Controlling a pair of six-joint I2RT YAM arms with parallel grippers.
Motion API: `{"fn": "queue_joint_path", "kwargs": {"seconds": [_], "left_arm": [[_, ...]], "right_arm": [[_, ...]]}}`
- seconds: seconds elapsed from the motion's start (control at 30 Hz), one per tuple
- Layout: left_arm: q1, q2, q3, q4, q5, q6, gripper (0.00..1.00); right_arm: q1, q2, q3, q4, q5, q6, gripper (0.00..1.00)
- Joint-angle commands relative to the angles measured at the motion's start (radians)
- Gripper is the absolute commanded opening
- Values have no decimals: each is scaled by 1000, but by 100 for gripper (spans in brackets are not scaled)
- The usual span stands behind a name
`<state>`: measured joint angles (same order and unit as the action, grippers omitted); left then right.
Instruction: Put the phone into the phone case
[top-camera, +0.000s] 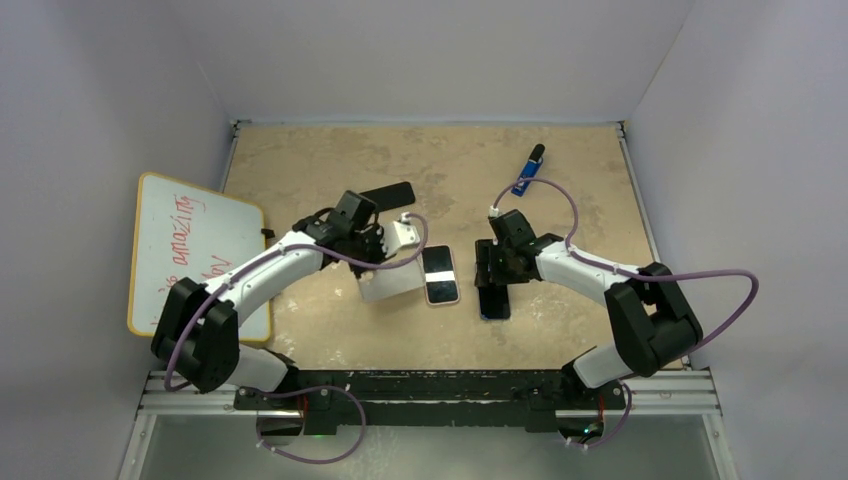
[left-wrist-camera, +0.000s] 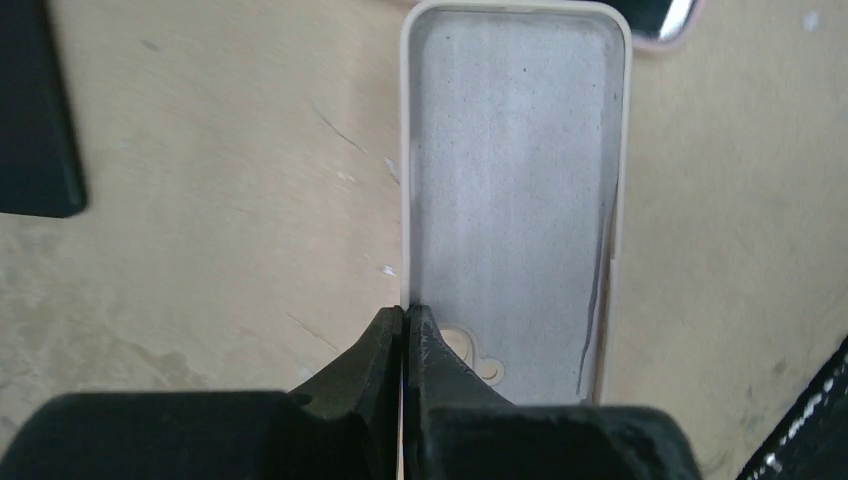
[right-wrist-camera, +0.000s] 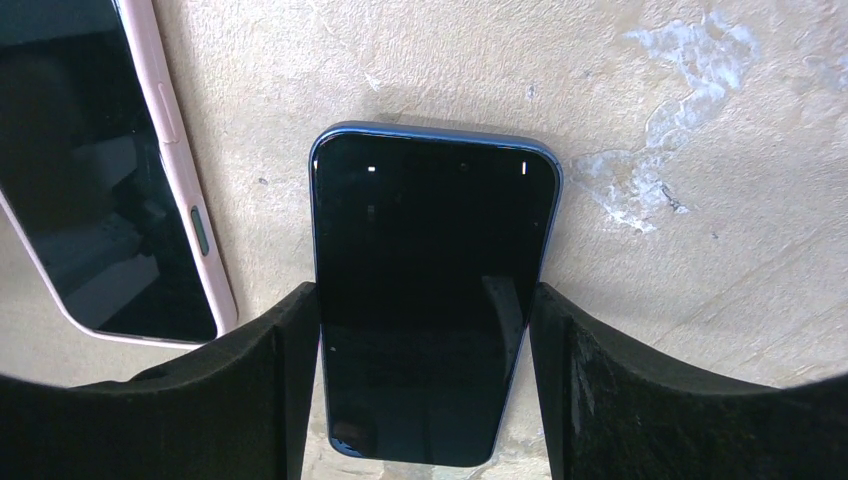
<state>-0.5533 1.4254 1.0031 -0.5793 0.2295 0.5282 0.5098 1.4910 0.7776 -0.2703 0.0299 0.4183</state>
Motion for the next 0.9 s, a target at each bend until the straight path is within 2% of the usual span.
{"fn": "queue_joint_path", "kwargs": {"seconds": [0.0,0.27,0.43,0.67,0.87], "left_arm": [[-18,-76,-84,-41,93,244,0],[-118,-70,-163,4,81,226,0],[-194,-87,-196,-22,82,228,0],[-279,-71,-216,63,71,217,0],[-312,-9,-220,157,122,190,0]], "right_arm": [[5,-16,-17,8,-56,-6,31],[5,-30,-30,41,-17,-33,31],[4,-41,-43,51,-18,-30,30],[5,-63,-45,57,-10,-12,30],[5,-95,-68,77,-2,0,29]]}}
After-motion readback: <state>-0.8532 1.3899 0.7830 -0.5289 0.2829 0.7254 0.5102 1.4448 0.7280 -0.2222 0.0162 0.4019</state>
